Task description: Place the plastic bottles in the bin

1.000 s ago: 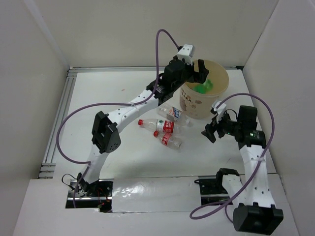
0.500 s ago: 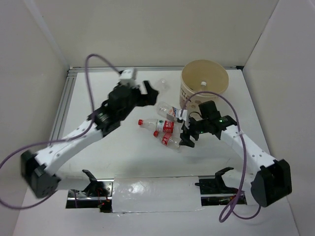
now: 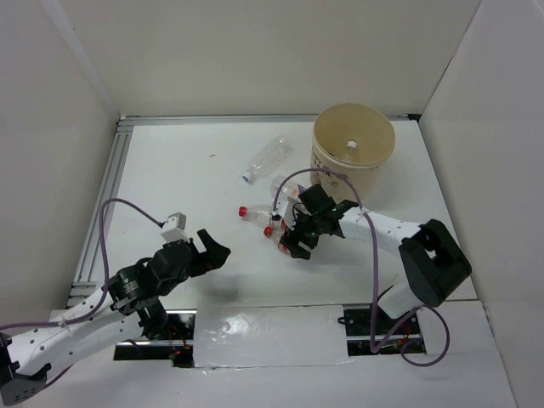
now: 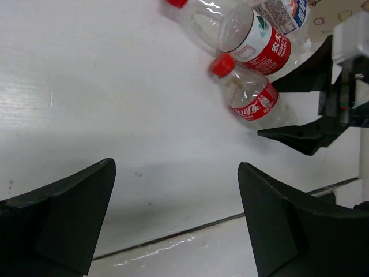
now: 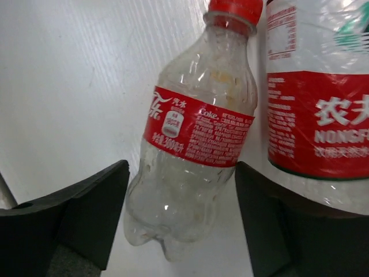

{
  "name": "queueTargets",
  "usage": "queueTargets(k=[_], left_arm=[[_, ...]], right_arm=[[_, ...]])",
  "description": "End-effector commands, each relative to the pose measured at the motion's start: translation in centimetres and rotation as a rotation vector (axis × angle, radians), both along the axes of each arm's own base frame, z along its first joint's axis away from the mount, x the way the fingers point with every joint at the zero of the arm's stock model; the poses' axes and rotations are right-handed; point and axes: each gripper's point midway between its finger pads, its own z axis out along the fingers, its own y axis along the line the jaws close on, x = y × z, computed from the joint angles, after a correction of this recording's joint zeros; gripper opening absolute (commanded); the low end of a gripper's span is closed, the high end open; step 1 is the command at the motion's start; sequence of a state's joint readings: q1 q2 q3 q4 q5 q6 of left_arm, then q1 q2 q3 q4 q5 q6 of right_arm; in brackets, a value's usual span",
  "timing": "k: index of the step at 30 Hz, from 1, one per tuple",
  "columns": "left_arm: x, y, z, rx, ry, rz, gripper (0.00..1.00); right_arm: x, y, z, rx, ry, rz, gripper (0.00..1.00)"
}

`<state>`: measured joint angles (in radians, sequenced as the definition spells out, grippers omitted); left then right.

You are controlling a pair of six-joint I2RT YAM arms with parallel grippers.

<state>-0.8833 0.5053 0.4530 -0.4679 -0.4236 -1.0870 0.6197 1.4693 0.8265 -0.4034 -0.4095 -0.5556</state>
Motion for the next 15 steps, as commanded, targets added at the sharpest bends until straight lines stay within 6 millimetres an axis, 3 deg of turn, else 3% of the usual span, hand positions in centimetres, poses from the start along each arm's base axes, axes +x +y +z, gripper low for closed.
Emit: queueTargets(k=[1, 4, 5, 8, 9, 12, 13, 15], left_arm=[[-0.1, -0.2, 1.1, -0.076, 0.022, 0.084, 1.0], [0.4, -0.9, 1.3, -0.05, 0.039, 0.108, 1.0], [0.7, -1.0, 1.3, -0.047, 0.048, 0.126, 1.0], [1.4, -2.2, 0.8, -0.058, 0.107, 0.175, 1.0], [1.8, -2.8, 1.2, -0.095, 0.115, 0.196, 1.0], [3.4, -3.7, 1.5, -0.114, 0.148, 0.263, 1.0], [4.0, -4.3, 2.4, -0.16, 0.162, 0.287, 1.0], [5.3, -4.4, 2.3, -0.182, 0.207, 0.335, 1.0]], right_arm=[[1.5, 1.4, -0.6, -0.015, -0.036, -0.046, 0.78], [0.4, 1.2, -1.7, -0.044, -0.001, -0.03, 0.64], [-0.7, 1.4, -1.4, -0.036, 0.026, 0.003, 0.49], [-1.3, 2.4, 2.0, 0.038, 0.01, 0.077, 0.36], [-2.2, 3.1, 4.9, 0.101, -0.004, 0.153, 0.32], [-2.9, 3.2, 11.1, 0.22, -0.067, 0.214, 0.29], [-2.0, 3.6, 14.0, 0.264, -0.132, 0.204, 0.29], [-0.1, 3.1, 18.0, 0.305, -0.236, 0.12, 0.28]])
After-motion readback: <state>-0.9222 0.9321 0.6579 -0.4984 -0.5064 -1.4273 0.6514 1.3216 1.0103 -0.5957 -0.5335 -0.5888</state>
